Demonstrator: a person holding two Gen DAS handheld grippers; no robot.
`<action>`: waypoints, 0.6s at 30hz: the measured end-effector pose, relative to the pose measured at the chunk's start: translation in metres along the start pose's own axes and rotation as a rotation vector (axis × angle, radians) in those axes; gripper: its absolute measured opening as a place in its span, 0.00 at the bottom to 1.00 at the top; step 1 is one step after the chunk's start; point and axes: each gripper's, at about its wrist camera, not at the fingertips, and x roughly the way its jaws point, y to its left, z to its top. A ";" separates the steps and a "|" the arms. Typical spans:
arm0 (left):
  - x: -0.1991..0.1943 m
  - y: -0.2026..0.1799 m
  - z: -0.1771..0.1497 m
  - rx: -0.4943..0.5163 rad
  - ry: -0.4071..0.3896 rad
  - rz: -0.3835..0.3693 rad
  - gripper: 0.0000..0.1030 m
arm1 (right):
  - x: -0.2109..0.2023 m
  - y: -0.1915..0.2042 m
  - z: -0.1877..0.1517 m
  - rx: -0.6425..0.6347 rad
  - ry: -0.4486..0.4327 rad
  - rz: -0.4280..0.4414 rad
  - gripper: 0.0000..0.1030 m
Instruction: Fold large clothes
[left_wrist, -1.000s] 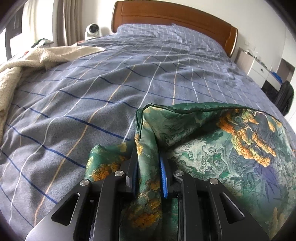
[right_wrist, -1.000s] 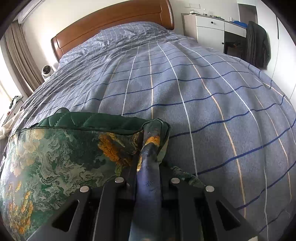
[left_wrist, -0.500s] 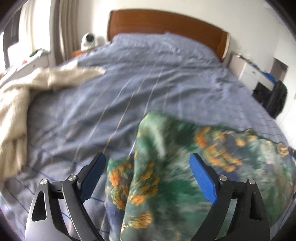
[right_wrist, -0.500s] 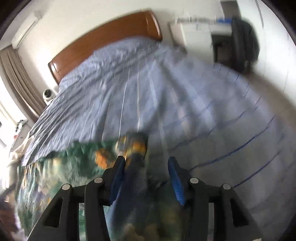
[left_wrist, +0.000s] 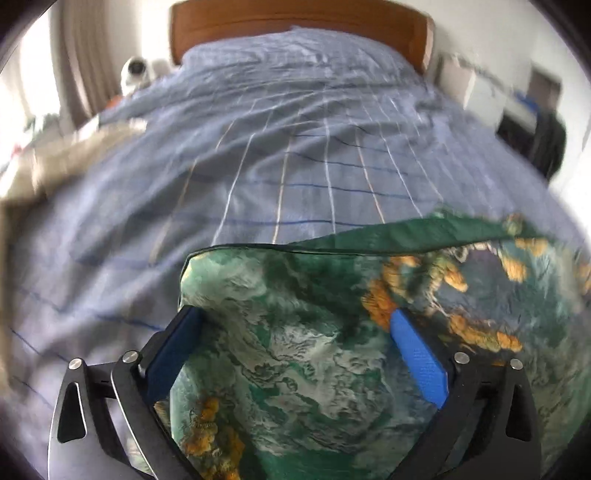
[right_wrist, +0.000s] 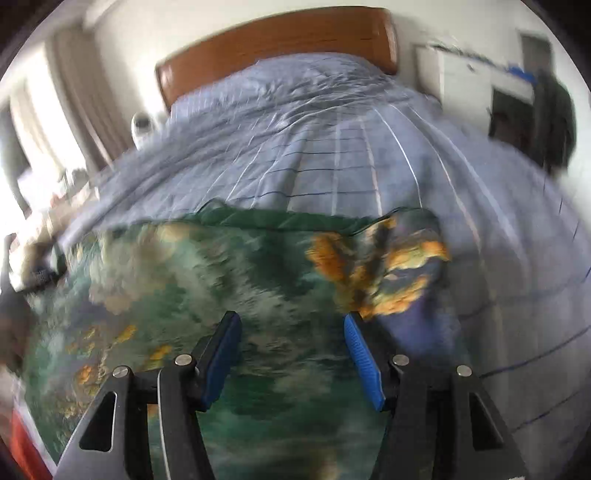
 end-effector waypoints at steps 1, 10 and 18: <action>0.003 0.006 -0.005 -0.033 -0.008 -0.024 1.00 | 0.001 -0.017 -0.003 0.079 -0.030 0.049 0.56; 0.008 -0.001 -0.011 -0.029 -0.044 -0.015 1.00 | 0.010 -0.027 -0.007 0.123 -0.077 0.106 0.56; 0.012 0.004 -0.011 -0.048 -0.048 -0.044 0.99 | 0.003 -0.031 -0.021 0.139 -0.079 0.132 0.56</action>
